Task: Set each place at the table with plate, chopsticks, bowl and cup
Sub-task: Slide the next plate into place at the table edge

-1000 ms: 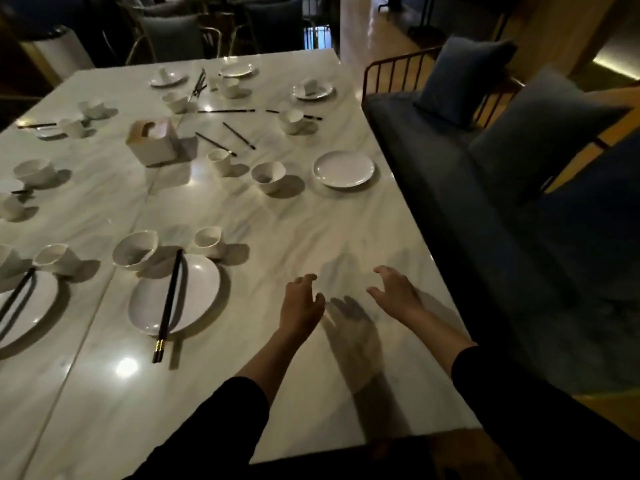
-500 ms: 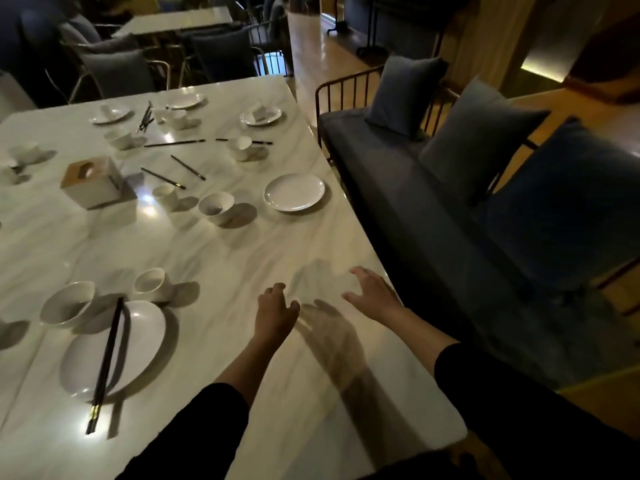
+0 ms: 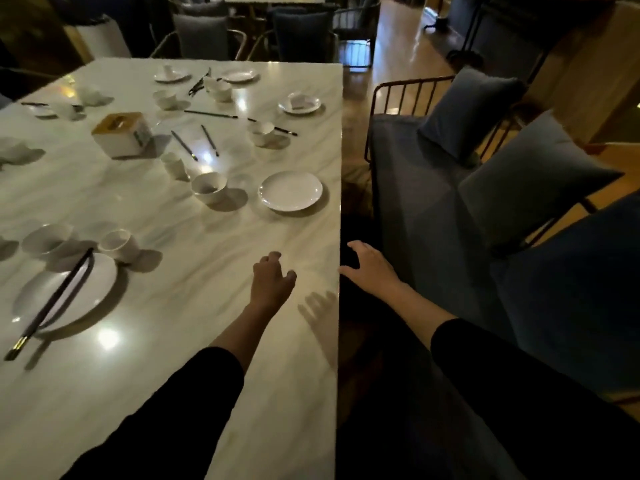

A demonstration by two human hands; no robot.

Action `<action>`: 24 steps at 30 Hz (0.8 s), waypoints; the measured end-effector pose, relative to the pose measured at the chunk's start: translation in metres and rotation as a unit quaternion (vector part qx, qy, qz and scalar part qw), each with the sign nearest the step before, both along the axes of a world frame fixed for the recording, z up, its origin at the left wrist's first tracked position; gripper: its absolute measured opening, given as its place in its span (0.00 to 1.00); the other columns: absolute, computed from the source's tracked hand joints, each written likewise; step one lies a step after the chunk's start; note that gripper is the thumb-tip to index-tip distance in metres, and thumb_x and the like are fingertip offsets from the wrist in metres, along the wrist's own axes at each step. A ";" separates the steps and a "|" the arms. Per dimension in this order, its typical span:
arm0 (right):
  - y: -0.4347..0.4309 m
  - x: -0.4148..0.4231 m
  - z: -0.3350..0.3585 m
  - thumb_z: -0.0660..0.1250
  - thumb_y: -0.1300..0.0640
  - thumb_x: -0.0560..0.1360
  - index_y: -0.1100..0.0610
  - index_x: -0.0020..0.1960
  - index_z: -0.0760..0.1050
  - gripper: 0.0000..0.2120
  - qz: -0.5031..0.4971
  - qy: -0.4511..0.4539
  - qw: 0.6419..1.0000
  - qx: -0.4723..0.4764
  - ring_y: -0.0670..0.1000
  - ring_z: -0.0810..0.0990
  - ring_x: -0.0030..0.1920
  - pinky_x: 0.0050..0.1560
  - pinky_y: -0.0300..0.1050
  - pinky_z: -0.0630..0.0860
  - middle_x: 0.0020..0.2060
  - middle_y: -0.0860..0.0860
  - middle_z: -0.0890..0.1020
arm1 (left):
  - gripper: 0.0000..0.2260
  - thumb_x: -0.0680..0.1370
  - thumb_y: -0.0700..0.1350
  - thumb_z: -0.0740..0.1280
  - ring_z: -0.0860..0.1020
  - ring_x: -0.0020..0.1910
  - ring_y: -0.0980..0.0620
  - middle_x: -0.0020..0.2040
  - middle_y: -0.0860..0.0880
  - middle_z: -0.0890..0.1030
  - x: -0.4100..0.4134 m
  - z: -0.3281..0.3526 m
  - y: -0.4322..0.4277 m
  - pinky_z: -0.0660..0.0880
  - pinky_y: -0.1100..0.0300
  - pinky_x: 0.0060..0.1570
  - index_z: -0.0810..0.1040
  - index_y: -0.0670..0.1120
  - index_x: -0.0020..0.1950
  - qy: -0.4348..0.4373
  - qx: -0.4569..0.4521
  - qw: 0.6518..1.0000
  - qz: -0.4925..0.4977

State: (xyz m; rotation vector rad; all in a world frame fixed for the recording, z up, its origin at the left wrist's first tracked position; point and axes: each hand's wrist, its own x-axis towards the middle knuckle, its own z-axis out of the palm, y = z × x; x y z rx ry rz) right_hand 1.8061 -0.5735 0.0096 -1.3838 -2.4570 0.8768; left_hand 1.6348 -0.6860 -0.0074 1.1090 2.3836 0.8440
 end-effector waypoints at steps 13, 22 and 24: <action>0.003 -0.060 -0.004 0.68 0.48 0.75 0.57 0.72 0.63 0.30 0.092 0.030 0.995 -0.012 0.56 0.69 0.69 0.68 0.52 0.68 0.70 0.54 0.70 | 0.27 0.76 0.45 0.67 0.65 0.68 0.36 0.69 0.37 0.69 -0.041 0.019 -0.040 0.64 0.48 0.66 0.64 0.40 0.73 0.064 -0.060 0.994 0.064; 0.071 -0.119 -0.036 0.68 0.50 0.75 0.57 0.71 0.64 0.28 0.137 0.019 0.990 -0.024 0.55 0.69 0.69 0.67 0.51 0.69 0.69 0.55 0.70 | 0.26 0.76 0.44 0.67 0.68 0.67 0.38 0.67 0.37 0.72 -0.079 -0.004 0.008 0.63 0.51 0.66 0.65 0.40 0.72 0.017 -0.051 0.987 0.149; 0.110 -0.143 -0.040 0.68 0.51 0.75 0.59 0.70 0.66 0.27 0.141 0.020 0.990 -0.012 0.57 0.70 0.68 0.66 0.52 0.70 0.67 0.56 0.72 | 0.25 0.76 0.44 0.67 0.68 0.67 0.38 0.67 0.37 0.72 -0.092 -0.005 0.045 0.63 0.51 0.66 0.65 0.40 0.72 0.015 -0.042 0.986 0.158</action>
